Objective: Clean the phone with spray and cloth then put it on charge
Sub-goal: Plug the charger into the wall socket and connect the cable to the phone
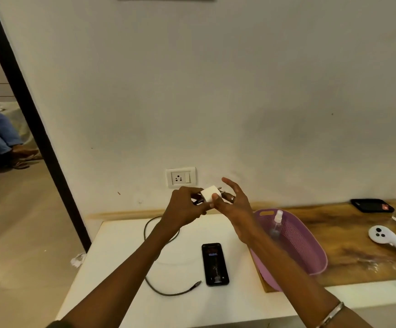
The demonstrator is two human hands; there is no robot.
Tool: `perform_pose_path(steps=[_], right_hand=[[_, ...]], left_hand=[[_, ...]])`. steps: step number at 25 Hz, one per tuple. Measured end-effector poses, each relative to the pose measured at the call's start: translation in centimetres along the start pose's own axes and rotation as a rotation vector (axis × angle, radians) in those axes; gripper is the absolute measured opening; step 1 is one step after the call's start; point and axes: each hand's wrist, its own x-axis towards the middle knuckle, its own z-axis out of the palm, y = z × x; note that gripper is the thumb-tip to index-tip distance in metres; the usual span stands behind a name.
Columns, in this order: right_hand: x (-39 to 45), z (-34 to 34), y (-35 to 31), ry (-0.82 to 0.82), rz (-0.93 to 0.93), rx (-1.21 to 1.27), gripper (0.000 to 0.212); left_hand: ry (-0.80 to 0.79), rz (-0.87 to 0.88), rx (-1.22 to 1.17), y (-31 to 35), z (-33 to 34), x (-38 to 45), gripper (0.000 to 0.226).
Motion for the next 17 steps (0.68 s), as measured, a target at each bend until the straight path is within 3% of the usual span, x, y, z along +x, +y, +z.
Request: perform_pose_path(steps=[5, 8, 11, 17], right_hand=[[1.6, -0.1, 2.5, -0.046, 0.119, 0.039, 0.046], [2.4, -1.2, 4.9, -0.068, 0.17, 0.088, 0.031], [3.5, -2.7, 8.5, -0.074, 0.268, 0.022, 0.024], [5.9, -4.0, 15.2, -0.089, 0.367, -0.13, 0.022]], left_hand=[[0.103, -0.038, 0.041, -3.4, 0.3, 1.0, 0.03], [0.262, -0.201, -0.034, -6.6, 0.3, 2.5, 0.023], [0.409, -0.341, 0.003, -10.2, 0.4, 4.9, 0.023], [0.54, -0.402, 0.125, -14.7, 1.9, 10.5, 0.033]])
